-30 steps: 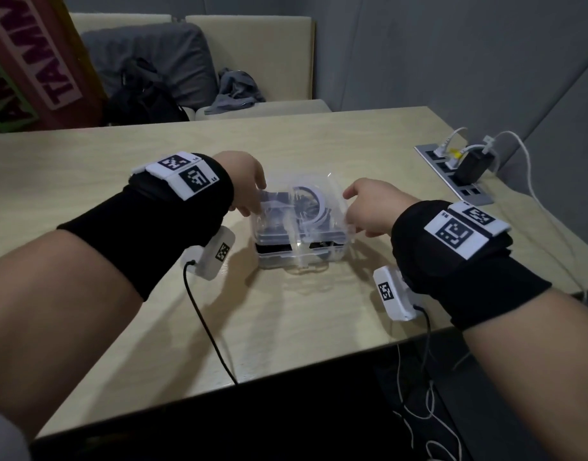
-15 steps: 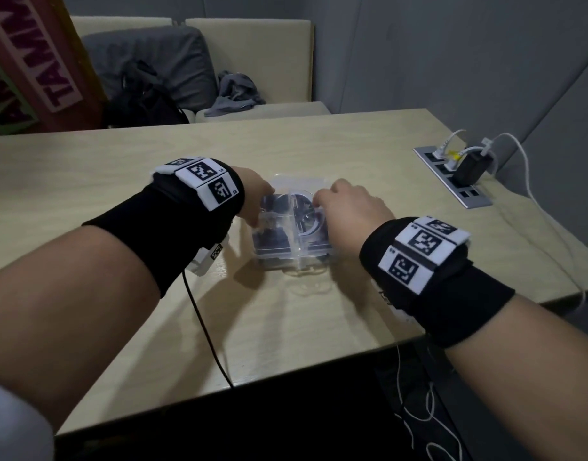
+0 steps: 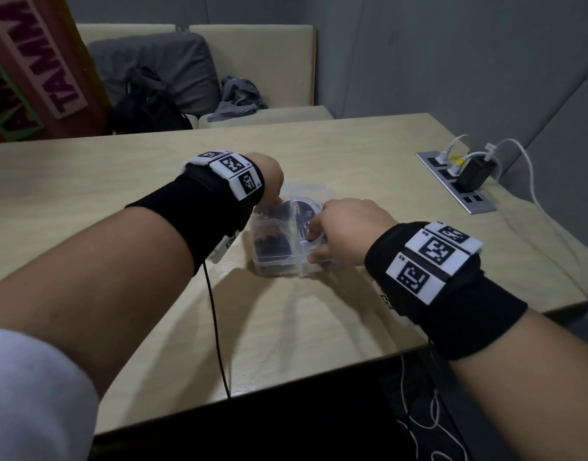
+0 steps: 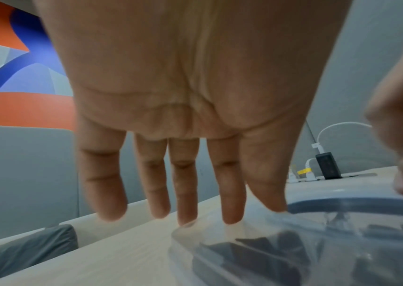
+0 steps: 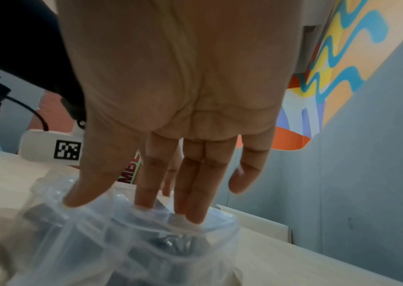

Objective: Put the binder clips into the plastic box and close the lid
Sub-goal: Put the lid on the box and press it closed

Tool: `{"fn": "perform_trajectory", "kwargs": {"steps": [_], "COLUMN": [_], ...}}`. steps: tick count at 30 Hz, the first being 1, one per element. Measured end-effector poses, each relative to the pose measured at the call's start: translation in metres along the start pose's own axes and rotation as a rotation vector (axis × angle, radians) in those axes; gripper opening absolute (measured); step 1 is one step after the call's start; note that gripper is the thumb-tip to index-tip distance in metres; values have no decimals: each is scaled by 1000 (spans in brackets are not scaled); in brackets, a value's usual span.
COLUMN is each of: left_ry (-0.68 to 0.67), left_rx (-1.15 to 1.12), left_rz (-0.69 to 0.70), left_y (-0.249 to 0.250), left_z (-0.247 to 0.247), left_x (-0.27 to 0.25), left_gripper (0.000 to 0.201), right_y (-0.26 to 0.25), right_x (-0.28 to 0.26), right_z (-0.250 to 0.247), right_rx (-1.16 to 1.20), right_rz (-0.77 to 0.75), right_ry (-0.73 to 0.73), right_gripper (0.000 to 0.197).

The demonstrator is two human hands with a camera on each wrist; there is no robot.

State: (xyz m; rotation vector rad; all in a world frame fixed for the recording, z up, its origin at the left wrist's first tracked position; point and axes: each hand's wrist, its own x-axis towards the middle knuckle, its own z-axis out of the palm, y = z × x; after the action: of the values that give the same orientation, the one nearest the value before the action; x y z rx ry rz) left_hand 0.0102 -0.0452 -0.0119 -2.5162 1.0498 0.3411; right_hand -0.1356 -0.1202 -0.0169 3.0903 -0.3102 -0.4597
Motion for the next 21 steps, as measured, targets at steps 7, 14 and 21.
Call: {"fn": "perform_trajectory", "kwargs": {"steps": [7, 14, 21], "left_ry": [39, -18, -47], "left_rx": [-198, -355, -319], "left_rz": [-22, -146, -191], "left_y": [2, 4, 6], "left_z": [1, 5, 6], "left_x": [17, 16, 7], "left_gripper": [49, 47, 56], "right_y": [8, 37, 30], "right_x": [10, 16, 24], "right_z": [1, 5, 24], "right_rx": [-3, 21, 273], "right_rz": [74, 222, 467], "right_ry": [-53, 30, -22], "right_gripper": [32, 38, 25]}}
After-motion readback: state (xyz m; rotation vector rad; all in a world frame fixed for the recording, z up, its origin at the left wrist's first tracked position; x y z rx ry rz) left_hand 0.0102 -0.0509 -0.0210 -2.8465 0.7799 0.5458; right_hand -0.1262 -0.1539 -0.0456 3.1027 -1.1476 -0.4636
